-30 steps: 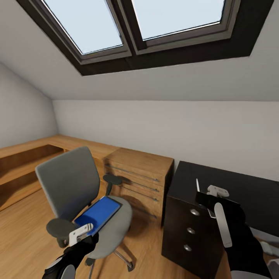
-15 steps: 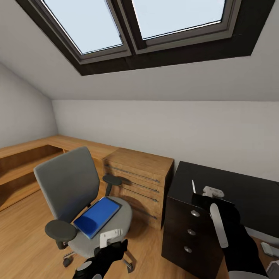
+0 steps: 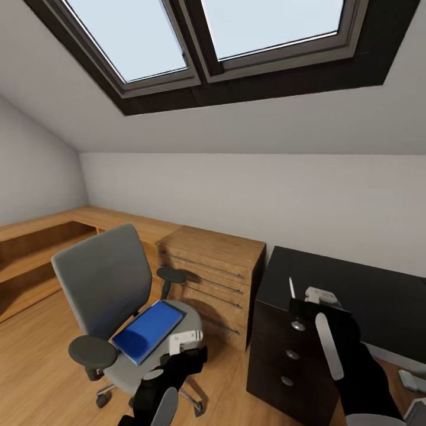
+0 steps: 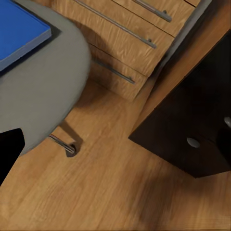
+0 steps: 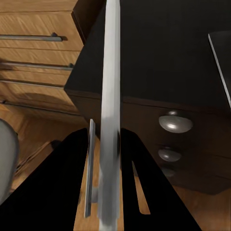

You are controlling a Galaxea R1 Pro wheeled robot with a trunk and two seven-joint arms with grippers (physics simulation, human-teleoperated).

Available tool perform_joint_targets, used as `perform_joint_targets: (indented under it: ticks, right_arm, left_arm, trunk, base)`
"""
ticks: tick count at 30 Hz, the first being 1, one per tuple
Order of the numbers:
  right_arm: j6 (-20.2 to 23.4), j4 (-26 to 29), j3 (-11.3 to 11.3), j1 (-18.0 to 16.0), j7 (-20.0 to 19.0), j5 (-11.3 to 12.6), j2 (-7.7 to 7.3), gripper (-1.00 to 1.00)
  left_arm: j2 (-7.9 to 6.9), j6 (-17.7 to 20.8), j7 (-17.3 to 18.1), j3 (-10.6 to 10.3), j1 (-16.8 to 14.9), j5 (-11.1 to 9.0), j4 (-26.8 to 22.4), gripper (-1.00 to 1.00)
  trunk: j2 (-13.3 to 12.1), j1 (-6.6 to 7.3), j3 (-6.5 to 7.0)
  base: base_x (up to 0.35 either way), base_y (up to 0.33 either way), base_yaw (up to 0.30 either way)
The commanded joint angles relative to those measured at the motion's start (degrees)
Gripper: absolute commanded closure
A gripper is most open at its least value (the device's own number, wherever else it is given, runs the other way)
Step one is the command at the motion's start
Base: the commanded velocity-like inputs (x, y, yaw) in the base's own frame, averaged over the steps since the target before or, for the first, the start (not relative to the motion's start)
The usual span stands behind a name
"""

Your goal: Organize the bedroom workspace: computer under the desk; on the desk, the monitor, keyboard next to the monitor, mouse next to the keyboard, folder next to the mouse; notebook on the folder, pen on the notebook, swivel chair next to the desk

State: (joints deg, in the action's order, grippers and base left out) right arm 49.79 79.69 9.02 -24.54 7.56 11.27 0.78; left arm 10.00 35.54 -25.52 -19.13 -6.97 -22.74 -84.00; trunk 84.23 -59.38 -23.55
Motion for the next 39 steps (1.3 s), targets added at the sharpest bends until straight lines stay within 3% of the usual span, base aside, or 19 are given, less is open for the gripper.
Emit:
perform_joint_targets:
  ticks: [1,7,9,10,14,21,22,24,30,35,39]
  right_arm:
    - [-0.01,-0.1,0.04,-0.05,0.52,0.67,0.03,1.0]
    - [-0.98,-0.59,-0.05,-0.05,0.52,-0.07,0.01,1.0]
    - [-1.38,-0.69,-0.05,-0.05,0.52,-1.22,0.01,1.0]
    - [-2.46,-0.85,-0.06,-0.07,0.52,-4.05,0.08,1.0]
    - [-4.09,-1.25,-0.12,-0.07,0.52,-5.37,0.08,1.0]
    - [-4.54,-8.86,0.01,-2.21,0.58,-6.78,-0.31,1.0]
    - [-5.03,-15.74,0.02,-7.98,0.6,-8.38,-0.94,1.0]
    - [-6.04,-19.4,0.02,-10.39,0.6,-9.03,-1.3,1.0]
    - [-12.57,-41.03,0.03,-23.38,0.68,-10.84,-3.99,1.0]
    - [-15.72,-50.68,0.03,-29.84,0.69,-11.98,-5.37,1.0]
    - [-16.35,-55.06,0.03,-32.01,0.76,-12.45,-5.86,1.0]
  left_arm:
    - [0.0,0.11,-0.55,-0.26,-0.12,-0.54,0.08,-1.0]
    - [-0.69,0.06,-0.72,-1.16,-0.37,-0.44,0.7,-1.0]
    - [-0.86,0.06,-0.71,-1.3,-0.39,-0.38,0.78,-1.0]
    - [-0.95,0.06,-0.68,-1.58,-0.4,-0.37,0.78,-1.0]
    - [-0.99,0.18,-0.67,-2.24,-0.41,-0.42,0.82,-1.0]
    - [-1.03,0.31,-0.67,-2.38,-0.41,-0.43,0.85,-1.0]
    - [-1.03,0.32,-0.67,-2.4,-0.41,-0.39,0.85,-1.0]
    - [-1.03,0.32,-0.67,-2.4,-0.41,-0.38,0.84,-1.0]
    - [-1.0,0.32,-0.67,-2.46,-0.41,-0.45,0.82,-1.0]
    - [-0.98,0.32,-0.67,-2.48,-0.41,-0.46,0.83,-1.0]
    - [-1.02,0.32,-0.67,-2.49,-0.41,-0.46,0.79,-1.0]
  trunk:
    - [0.04,0.0,-0.07]
    - [0.04,0.0,-0.07]
    - [0.04,0.0,-0.07]
    - [0.04,0.0,-0.07]
    - [0.04,0.0,-0.07]
    - [0.04,0.0,-0.07]
    - [0.04,0.0,-0.07]
    - [0.04,0.0,-0.07]
    - [0.04,0.0,-0.07]
    - [0.04,0.0,-0.07]
    - [0.04,0.0,-0.07]
  base:
    - [0.0,0.0,0.0]
    - [0.083,-0.004,0.0]
    - [0.254,-0.05,0.0]
    - [0.304,-0.105,0.0]
    - [0.26,-0.102,0.0]
    - [0.095,-0.022,0.0]
    - [0.257,-0.003,0.0]
    - [0.23,-0.002,0.0]
    - [0.07,-0.001,0.0]
    - [0.012,0.0,0.0]
    - [0.105,0.0,0.0]
